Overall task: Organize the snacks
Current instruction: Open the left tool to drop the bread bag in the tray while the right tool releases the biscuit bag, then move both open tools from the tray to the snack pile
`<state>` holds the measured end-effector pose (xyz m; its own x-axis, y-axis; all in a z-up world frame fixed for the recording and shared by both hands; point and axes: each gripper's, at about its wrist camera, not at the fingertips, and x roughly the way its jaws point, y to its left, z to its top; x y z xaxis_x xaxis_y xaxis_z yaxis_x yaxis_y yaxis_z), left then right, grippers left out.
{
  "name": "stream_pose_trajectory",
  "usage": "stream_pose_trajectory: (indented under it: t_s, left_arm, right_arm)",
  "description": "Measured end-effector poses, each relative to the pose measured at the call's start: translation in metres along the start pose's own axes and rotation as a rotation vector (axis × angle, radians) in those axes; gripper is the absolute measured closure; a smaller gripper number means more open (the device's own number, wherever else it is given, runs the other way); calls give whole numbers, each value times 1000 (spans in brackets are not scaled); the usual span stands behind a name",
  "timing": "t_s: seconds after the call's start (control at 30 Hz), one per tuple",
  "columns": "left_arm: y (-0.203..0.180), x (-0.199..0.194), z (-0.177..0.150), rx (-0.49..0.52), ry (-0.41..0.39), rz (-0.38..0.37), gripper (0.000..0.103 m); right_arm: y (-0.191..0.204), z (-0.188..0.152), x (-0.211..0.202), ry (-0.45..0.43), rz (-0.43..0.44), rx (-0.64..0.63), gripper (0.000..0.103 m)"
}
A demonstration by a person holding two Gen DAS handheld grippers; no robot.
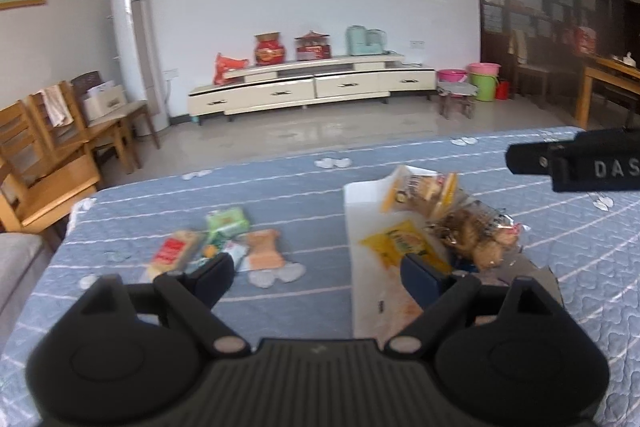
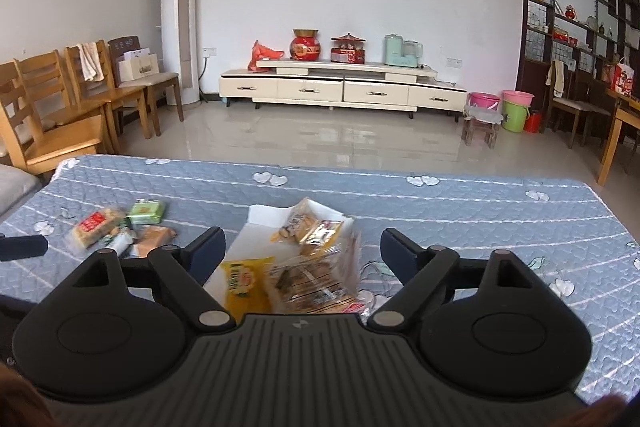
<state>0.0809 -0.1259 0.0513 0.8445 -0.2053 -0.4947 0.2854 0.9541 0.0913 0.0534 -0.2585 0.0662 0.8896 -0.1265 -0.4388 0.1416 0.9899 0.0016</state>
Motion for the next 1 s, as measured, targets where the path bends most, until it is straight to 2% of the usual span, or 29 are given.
stream_pose_trajectory:
  t_s: [0.37, 1.0]
  left_arm:
    - [34, -19, -5, -54, -26, 61, 13]
    - [99, -16, -22, -146, -17, 159, 13]
  right_arm:
    - [34, 6, -12, -5, 53, -15, 0]
    - [102, 4, 3, 34, 166, -75, 0]
